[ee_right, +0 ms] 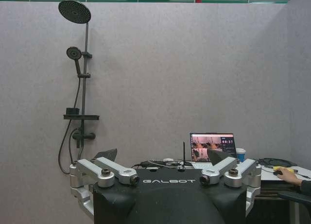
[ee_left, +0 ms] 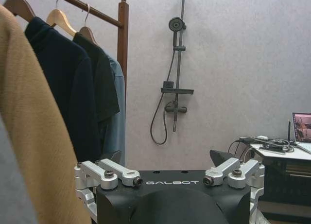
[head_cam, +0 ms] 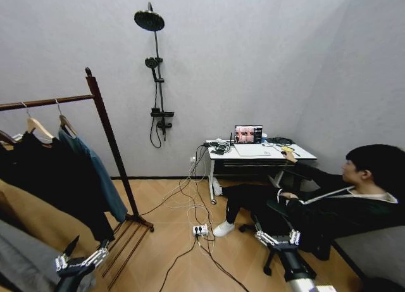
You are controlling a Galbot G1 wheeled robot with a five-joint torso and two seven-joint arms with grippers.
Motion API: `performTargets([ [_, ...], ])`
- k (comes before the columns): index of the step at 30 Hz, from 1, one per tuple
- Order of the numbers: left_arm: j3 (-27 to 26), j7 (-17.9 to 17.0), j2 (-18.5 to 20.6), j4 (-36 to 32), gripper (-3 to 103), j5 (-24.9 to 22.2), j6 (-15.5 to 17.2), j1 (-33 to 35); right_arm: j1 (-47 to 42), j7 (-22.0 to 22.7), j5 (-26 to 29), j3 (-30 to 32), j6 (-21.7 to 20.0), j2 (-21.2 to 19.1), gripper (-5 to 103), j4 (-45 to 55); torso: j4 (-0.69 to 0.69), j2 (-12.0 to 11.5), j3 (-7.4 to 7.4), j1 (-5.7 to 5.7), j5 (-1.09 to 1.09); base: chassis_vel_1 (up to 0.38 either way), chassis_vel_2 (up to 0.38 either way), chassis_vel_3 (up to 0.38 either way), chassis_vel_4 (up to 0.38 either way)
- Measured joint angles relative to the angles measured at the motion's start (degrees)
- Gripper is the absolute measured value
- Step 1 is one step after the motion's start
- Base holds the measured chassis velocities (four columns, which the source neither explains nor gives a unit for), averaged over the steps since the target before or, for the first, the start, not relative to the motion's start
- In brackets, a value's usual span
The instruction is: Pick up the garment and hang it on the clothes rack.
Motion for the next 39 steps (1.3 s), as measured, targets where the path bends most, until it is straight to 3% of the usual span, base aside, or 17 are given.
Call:
performTargets([
  [11, 0.0, 0.02, 0.0, 0.0, 100, 0.0, 0.0, 0.0, 0.0, 0.0, 0.0, 0.0, 0.0, 0.0, 100, -0.01, -0.02, 0.01, 0.0, -0.01, 0.05, 0.313, -0.297, -0.305, 0.308],
  [14, 0.0, 0.0, 0.0, 0.0, 100, 0.0, 0.0, 0.0, 0.0, 0.0, 0.0, 0.0, 0.0, 0.0, 100, 0.0, -0.01, 0.01, 0.0, -0.01, -0.03, 0.329, -0.392, -0.355, 0.358],
  [17, 0.0, 0.03, 0.0, 0.0, 100, 0.0, 0.0, 0.0, 0.0, 0.0, 0.0, 0.0, 0.0, -0.01, 100, -0.01, -0.02, 0.02, -0.01, -0.01, 0.06, 0.367, -0.379, -0.346, 0.346],
  [18, 0.0, 0.0, 0.0, 0.0, 100, 0.0, 0.0, 0.01, -0.01, 0.0, 0.0, 0.0, 0.0, 0.0, 100, 0.0, 0.0, 0.02, -0.01, -0.03, -0.06, 0.339, -0.366, -0.367, 0.372],
  [20, 0.0, -0.01, 0.0, 0.0, 100, 0.0, 0.0, 0.0, 0.0, 0.0, 0.0, -0.01, 0.0, 0.0, 100, 0.0, 0.0, 0.0, 0.0, 0.0, -0.03, 0.339, -0.348, -0.361, 0.372],
  [21, 0.0, 0.03, 0.0, -0.01, 100, 0.01, 0.0, 0.01, 0.0, 0.0, 0.0, 0.0, 0.0, 0.0, 100, -0.01, -0.01, 0.0, 0.0, 0.0, 0.1, 0.391, -0.348, -0.38, 0.343],
  [24, 0.0, 0.0, 0.0, 0.01, 100, 0.0, 0.0, 0.0, -0.01, 0.0, 0.0, 0.0, 0.0, 0.0, 100, 0.0, -0.01, 0.01, 0.0, 0.0, -0.08, 0.339, -0.374, -0.355, 0.364],
  [27, 0.0, 0.02, 0.0, 0.0, 100, 0.0, 0.0, 0.0, 0.0, 0.0, 0.0, 0.01, 0.0, 0.0, 100, -0.01, -0.01, 0.0, 0.0, 0.01, 0.08, 0.365, -0.321, -0.357, 0.355],
  [29, 0.0, 0.01, 0.0, 0.0, 100, 0.0, 0.0, 0.0, -0.01, 0.0, 0.0, 0.01, 0.0, 0.0, 100, 0.01, -0.01, 0.0, 0.0, 0.01, -0.08, 0.314, -0.346, -0.33, 0.353],
  [32, 0.0, 0.01, 0.0, 0.0, 100, 0.01, 0.0, 0.01, 0.0, 0.0, 0.0, 0.0, 0.0, 0.0, 100, 0.0, 0.0, 0.0, 0.0, 0.02, 0.08, 0.353, -0.36, -0.338, 0.358],
  [34, 0.0, 0.0, 0.0, 0.0, 100, 0.0, 0.0, 0.0, -0.01, 0.0, 0.0, 0.0, 0.0, 0.0, 100, 0.0, -0.01, 0.0, 0.0, 0.0, -0.05, 0.357, -0.372, -0.348, 0.359],
  [39, -0.01, -0.01, 0.0, 0.0, 100, 0.01, -0.01, 0.0, 0.0, 0.0, 0.0, 0.0, 0.0, 0.0, 100, 0.0, 0.0, 0.01, 0.0, 0.0, 0.07, 0.351, -0.358, -0.354, 0.345],
])
